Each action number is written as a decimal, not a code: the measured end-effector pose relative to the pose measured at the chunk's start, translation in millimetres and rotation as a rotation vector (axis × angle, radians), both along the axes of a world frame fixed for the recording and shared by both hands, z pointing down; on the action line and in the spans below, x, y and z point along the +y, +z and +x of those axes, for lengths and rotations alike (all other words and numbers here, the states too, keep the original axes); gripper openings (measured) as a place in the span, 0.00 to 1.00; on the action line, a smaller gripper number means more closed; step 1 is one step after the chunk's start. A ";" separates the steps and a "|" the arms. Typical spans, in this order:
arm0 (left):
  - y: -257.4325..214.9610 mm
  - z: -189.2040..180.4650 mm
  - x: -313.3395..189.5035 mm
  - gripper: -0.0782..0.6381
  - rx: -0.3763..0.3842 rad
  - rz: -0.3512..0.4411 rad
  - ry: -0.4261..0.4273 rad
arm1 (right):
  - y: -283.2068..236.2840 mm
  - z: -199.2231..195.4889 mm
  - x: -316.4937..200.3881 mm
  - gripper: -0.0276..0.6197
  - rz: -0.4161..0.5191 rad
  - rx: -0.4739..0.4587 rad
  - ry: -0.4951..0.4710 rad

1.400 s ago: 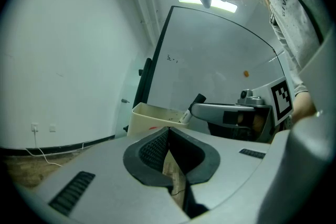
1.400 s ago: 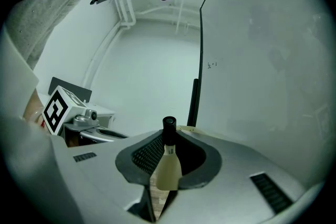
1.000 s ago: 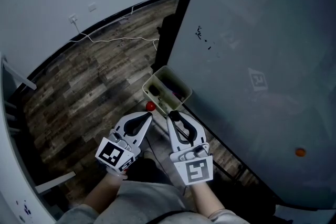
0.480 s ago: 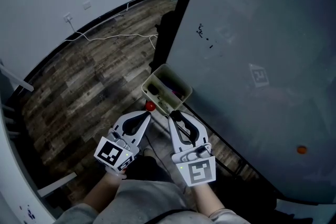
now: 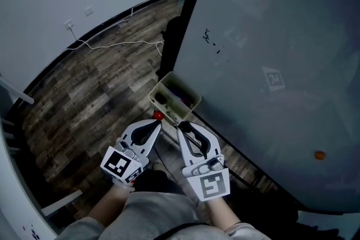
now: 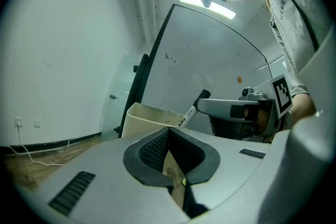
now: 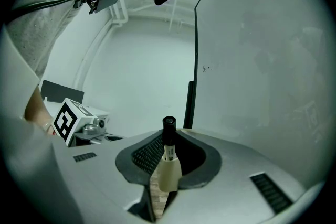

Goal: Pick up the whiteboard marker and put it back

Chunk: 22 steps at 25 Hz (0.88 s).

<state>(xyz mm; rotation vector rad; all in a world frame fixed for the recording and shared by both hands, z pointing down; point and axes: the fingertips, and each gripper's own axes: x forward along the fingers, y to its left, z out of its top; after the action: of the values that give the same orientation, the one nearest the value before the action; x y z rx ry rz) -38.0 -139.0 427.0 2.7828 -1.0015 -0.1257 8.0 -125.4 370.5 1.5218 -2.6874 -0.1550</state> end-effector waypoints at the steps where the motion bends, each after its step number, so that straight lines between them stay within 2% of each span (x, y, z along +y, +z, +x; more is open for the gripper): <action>1: -0.9 0.1 0.0 0.13 -0.001 0.002 0.001 | -1.7 0.1 0.3 0.16 0.002 0.000 -0.001; 22: -11.5 -0.4 1.8 0.13 0.002 0.011 0.031 | -23.0 1.1 5.7 0.16 0.023 -0.006 -0.009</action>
<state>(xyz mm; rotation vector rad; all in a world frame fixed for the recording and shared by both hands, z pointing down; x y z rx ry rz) -38.4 -137.2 415.5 2.8062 -0.9594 -0.1305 9.1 -119.7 347.6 1.5183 -2.7069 -0.1826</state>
